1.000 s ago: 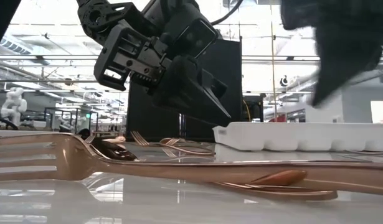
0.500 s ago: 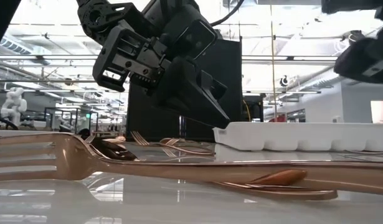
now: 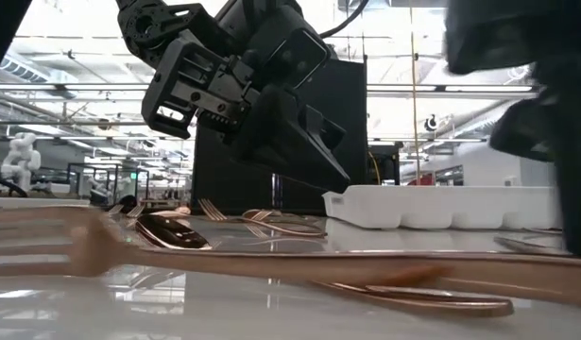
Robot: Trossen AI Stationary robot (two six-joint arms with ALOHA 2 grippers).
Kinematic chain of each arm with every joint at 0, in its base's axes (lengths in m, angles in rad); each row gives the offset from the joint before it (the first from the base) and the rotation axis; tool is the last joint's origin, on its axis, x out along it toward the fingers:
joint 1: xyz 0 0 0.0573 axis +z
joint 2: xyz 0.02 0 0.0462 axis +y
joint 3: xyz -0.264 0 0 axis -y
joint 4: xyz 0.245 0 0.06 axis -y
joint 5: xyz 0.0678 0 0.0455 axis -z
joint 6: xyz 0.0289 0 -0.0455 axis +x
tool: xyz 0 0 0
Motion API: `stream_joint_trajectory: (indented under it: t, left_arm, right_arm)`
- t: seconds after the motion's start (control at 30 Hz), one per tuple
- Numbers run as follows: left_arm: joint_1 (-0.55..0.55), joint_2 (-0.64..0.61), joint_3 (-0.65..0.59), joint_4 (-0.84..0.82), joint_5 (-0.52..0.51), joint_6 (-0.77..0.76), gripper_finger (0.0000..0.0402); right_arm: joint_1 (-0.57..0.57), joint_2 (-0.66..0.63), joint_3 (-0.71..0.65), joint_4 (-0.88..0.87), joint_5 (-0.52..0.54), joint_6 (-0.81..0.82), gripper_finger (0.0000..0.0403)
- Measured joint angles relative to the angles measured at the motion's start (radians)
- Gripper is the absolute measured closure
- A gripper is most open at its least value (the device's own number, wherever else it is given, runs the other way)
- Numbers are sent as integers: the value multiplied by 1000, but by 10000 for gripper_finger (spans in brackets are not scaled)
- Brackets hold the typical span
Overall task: Sort silverware
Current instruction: Put the bronze knife into the silverware tray
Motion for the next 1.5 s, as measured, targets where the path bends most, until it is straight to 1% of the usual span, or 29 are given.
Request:
stream_joint_trajectory:
  t: [0.17, 0.3, 0.6, 0.7, 0.8, 0.87, 0.93, 1.03, 1.23, 1.37, 1.43, 1.5]
  left_arm:
    - [0, 0, 0, 0, 0, 0, 402]
    - [0, 0, 0, -1, 0, 0, 402]
    - [0, 0, 0, -3, 0, -1, 402]
    - [0, 0, 0, -3, 0, -1, 402]
    - [-4, 0, 0, 10, 0, -1, 402]
    - [-12, 0, 0, 33, 0, 4, 402]
    - [-22, 0, 0, 46, 0, 23, 402]
    - [-33, 0, 0, 41, 0, 44, 402]
    - [-31, 0, 0, 35, 0, 45, 402]
    - [-32, 0, 0, 36, 0, 46, 402]
    - [-32, 0, 0, 36, 0, 46, 402]
    - [-32, 0, 0, 37, 0, 46, 402]
  right_arm:
    - [-40, 2, -1, -9, 33, 42, 403]
    - [-68, 3, -2, -19, 34, 89, 403]
    - [-86, 3, -2, -138, 42, 308, 403]
    - [-85, 3, -4, -164, 100, 388, 403]
    - [-96, 5, -6, -122, 197, 438, 403]
    - [-108, 10, -8, -82, 264, 445, 403]
    - [-119, 12, -9, -48, 302, 425, 403]
    - [-132, 11, -10, -18, 309, 365, 403]
    - [-124, -11, -10, -15, 315, 357, 403]
    - [-112, -57, -10, -13, 391, 349, 403]
    - [-112, -82, -8, -18, 416, 312, 403]
    - [-118, -100, -6, -73, 425, 291, 403]
